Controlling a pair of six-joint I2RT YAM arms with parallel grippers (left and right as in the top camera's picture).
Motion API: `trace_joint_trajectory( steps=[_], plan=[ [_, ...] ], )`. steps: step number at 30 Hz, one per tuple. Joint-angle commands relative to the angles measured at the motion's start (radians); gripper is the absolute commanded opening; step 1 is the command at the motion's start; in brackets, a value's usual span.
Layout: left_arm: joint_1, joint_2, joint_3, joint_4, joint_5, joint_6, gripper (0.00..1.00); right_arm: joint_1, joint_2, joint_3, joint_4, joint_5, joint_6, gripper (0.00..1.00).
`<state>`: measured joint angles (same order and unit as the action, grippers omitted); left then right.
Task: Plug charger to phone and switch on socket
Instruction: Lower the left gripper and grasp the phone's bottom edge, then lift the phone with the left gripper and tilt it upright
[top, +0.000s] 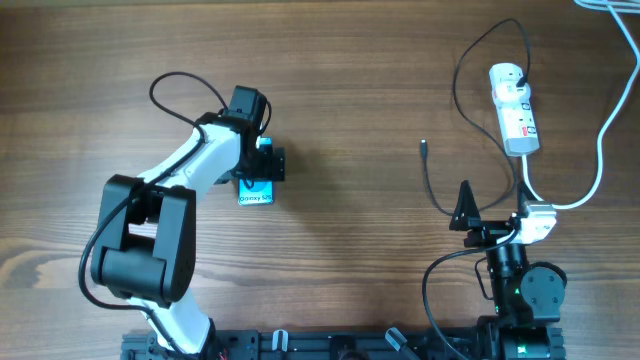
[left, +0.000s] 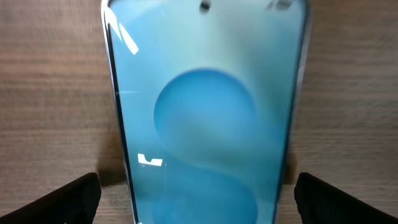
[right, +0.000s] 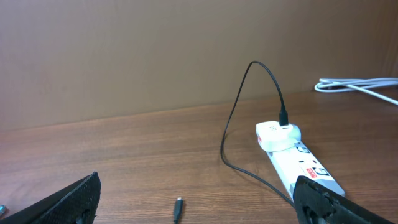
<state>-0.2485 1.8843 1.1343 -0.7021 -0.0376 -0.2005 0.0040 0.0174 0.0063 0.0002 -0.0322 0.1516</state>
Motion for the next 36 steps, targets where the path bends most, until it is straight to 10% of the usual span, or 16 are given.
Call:
trace_joint_trajectory(
  steps=[1,19,36],
  plan=[
    [0.0,0.013,-0.04,0.035,0.005,-0.021,1.0,0.003,-0.013,-0.001,0.005,0.009,-0.018,0.99],
    [0.0,0.013,-0.076,0.089,0.033,-0.021,0.99,0.003,-0.013,-0.001,0.004,0.008,-0.018,1.0],
    [0.0,0.012,-0.076,0.089,0.033,-0.021,0.68,0.003,-0.013,-0.001,0.004,0.008,-0.018,1.0]
  ],
)
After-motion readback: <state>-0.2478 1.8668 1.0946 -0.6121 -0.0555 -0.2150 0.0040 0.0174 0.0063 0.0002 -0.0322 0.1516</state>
